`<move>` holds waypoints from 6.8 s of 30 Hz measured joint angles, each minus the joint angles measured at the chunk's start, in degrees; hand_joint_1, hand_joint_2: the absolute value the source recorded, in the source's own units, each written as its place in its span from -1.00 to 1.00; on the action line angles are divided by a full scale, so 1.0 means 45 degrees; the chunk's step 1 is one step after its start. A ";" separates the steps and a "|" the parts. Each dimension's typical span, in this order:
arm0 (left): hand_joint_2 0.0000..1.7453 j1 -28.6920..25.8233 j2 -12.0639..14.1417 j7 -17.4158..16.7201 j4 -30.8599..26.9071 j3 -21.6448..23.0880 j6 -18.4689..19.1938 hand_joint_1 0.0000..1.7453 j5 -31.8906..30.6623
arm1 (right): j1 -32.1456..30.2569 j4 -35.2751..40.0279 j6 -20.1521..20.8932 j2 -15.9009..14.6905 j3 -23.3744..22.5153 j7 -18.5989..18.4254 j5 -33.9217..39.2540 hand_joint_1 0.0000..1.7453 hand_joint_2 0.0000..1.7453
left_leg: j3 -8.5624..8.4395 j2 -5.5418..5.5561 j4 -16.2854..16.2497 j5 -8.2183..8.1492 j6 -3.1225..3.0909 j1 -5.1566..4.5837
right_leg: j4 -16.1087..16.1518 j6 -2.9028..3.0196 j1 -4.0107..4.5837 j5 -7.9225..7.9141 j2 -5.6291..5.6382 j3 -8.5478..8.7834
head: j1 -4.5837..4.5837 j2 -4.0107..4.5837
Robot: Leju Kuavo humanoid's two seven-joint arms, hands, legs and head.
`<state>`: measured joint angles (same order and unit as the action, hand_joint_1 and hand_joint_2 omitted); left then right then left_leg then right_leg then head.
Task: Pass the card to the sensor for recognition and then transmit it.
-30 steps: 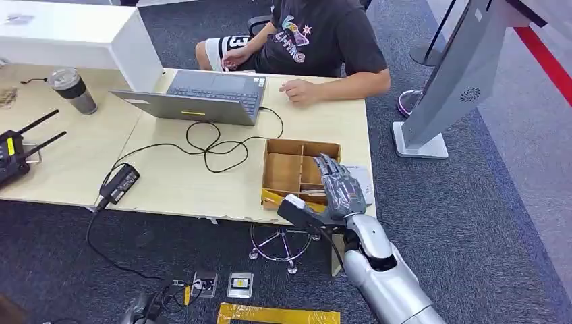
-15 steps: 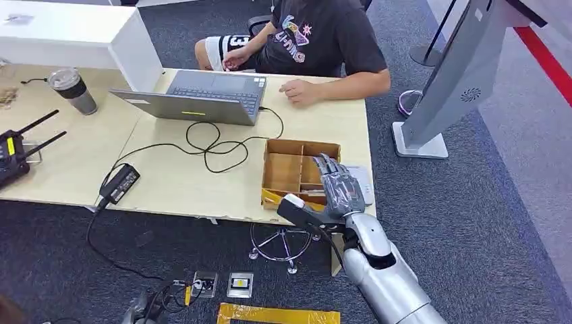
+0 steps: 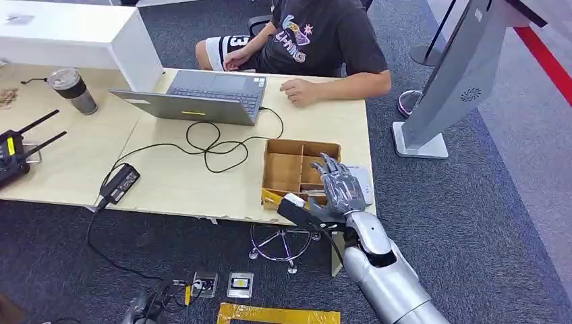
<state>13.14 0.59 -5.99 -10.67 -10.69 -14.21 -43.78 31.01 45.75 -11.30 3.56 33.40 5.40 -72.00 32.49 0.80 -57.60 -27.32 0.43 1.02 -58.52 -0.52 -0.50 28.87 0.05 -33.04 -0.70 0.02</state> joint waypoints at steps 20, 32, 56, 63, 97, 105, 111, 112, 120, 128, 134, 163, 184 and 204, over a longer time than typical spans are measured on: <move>1.00 -0.0006 0.0000 0.0005 0.0000 -0.0010 -0.0029 -1.00 0.0078 | 0.0160 -0.0535 -0.0190 0.0000 0.0000 0.0097 0.0000 0.84 1.00 | -0.0002 0.0000 0.0000 0.0000 0.0000 0.0000 | 0.0000 0.0000 0.0000 0.0000 0.0000 0.0002 | 0.0000 -0.0005; 1.00 -0.0007 0.0005 0.0005 0.0000 -0.0005 -0.0049 -1.00 0.0087 | 0.0218 -0.0685 -0.0209 0.0000 0.0000 0.0063 -0.0005 0.82 1.00 | -0.0002 0.0000 0.0000 0.0001 0.0000 0.0000 | 0.0000 0.0000 0.0000 0.0000 0.0000 0.0002 | 0.0000 0.0000; 1.00 -0.0005 0.0005 0.0005 0.0000 -0.0010 -0.0063 -1.00 0.0092 | 0.0219 -0.0743 -0.0316 0.0000 0.0000 0.0025 -0.0043 1.00 1.00 | -0.0003 0.0000 -0.0001 0.0001 0.0000 0.0000 | 0.0000 0.0000 0.0000 0.0000 0.0001 0.0001 | 0.0000 -0.0005; 1.00 -0.0005 0.0005 0.0005 0.0000 -0.0010 -0.0063 -1.00 0.0092 | 0.0219 -0.0743 -0.0330 0.0000 0.0000 0.0020 -0.0043 1.00 1.00 | -0.0003 0.0000 -0.0001 0.0001 0.0000 0.0000 | 0.0000 0.0000 0.0000 0.0000 0.0001 0.0001 | 0.0000 0.0000; 1.00 -0.0016 0.0010 0.0010 0.0000 -0.0010 -0.0146 -1.00 0.0087 | 0.1643 0.2274 -0.0398 -0.0695 -0.1176 -0.0155 -0.0379 1.00 1.00 | -0.0005 -0.0007 -0.0005 0.0005 -0.0002 -0.0001 | 0.0000 -0.0002 -0.0001 -0.0004 0.0008 -0.0003 | 0.0000 0.0000; 1.00 -0.0015 0.0005 0.0010 0.0000 -0.0010 -0.0146 -1.00 0.0078 | 0.1827 0.3322 -0.0199 -0.0801 -0.1476 -0.0126 -0.0505 1.00 1.00 | -0.0007 -0.0006 -0.0005 0.0005 -0.0002 -0.0001 | 0.0000 -0.0002 -0.0001 -0.0004 0.0008 -0.0001 | 0.0000 0.0000; 1.00 -0.0015 0.0005 0.0010 0.0000 -0.0010 -0.0146 -1.00 0.0073 | 0.1850 0.3652 -0.0190 -0.0869 -0.1574 -0.0126 -0.0534 1.00 1.00 | -0.0006 -0.0006 -0.0005 0.0005 -0.0002 -0.0001 | 0.0000 -0.0002 -0.0001 -0.0004 0.0008 0.0000 | 0.0000 0.0000; 1.00 -0.0014 0.0005 0.0015 0.0000 -0.0010 -0.0146 -1.00 0.0073 | 0.1862 0.3711 -0.0204 -0.0884 -0.1588 -0.0121 -0.0588 1.00 1.00 | -0.0005 -0.0006 -0.0005 0.0005 -0.0002 -0.0001 | 0.0000 -0.0003 -0.0001 -0.0004 0.0008 -0.0001 | 0.0005 -0.0005; 1.00 -0.0013 0.0000 0.0010 0.0000 -0.0010 -0.0151 -1.00 0.0073 | 0.2319 0.4328 0.0262 -0.0962 -0.1773 0.0020 -0.0641 1.00 1.00 | -0.0006 -0.0006 -0.0004 0.0005 -0.0002 -0.0001 | 0.0000 -0.0003 -0.0001 -0.0004 0.0006 0.0000 | 0.0000 -0.0005; 1.00 -0.0012 0.0000 0.0010 0.0000 -0.0015 -0.0151 -1.00 0.0097 | 0.2212 0.4323 0.1001 -0.0952 -0.1758 0.0146 -0.0243 -1.00 1.00 | -0.0004 -0.0005 -0.0004 0.0005 -0.0002 -0.0001 | 0.0000 -0.0002 -0.0001 -0.0004 0.0005 0.0000 | 0.0000 0.0000; 1.00 -0.0010 0.0000 0.0010 0.0000 -0.0015 -0.0151 -1.00 0.0126 | 0.2080 0.4206 0.1511 -0.0952 -0.1719 0.0273 0.0142 -1.00 1.00 | -0.0003 -0.0005 -0.0003 0.0004 -0.0001 -0.0001 | 0.0000 -0.0002 -0.0001 -0.0004 0.0006 -0.0001 | 0.0005 0.0000; 1.00 0.0013 0.0000 0.0010 -0.0005 -0.0015 -0.0117 -1.00 -0.0044 | 0.1269 0.2822 0.2899 -0.0850 -0.1175 0.0219 0.1005 -1.00 1.00 | 0.0001 -0.0003 -0.0003 0.0004 -0.0002 -0.0001 | 0.0000 -0.0002 -0.0001 -0.0004 0.0004 -0.0003 | 0.0000 0.0000; 1.00 0.0014 0.0000 0.0005 -0.0005 -0.0015 -0.0083 -1.00 -0.0058 | 0.1221 0.1371 0.2628 -0.0850 -0.0758 0.0121 0.0695 -1.00 1.00 | 0.0003 -0.0001 -0.0002 0.0004 -0.0001 -0.0001 | 0.0000 -0.0002 -0.0001 -0.0004 0.0002 -0.0002 | 0.0005 0.0000; 1.00 0.0013 0.0000 0.0005 0.0000 -0.0015 -0.0093 -1.00 -0.0053 | 0.1258 -0.0321 0.2409 -0.0758 -0.0563 0.0146 0.0695 -1.00 1.00 | 0.0002 -0.0001 -0.0002 0.0004 -0.0002 -0.0001 | 0.0000 -0.0002 -0.0001 -0.0004 0.0002 -0.0001 | 0.0000 0.0000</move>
<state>13.20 0.59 -5.97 -10.67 -10.75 -14.62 -44.02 36.68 44.30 -0.46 0.15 30.86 6.05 -68.87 32.50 0.80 -57.61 -27.30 0.42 1.02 -58.52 -0.53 -0.50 28.86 0.06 -33.05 -0.70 0.02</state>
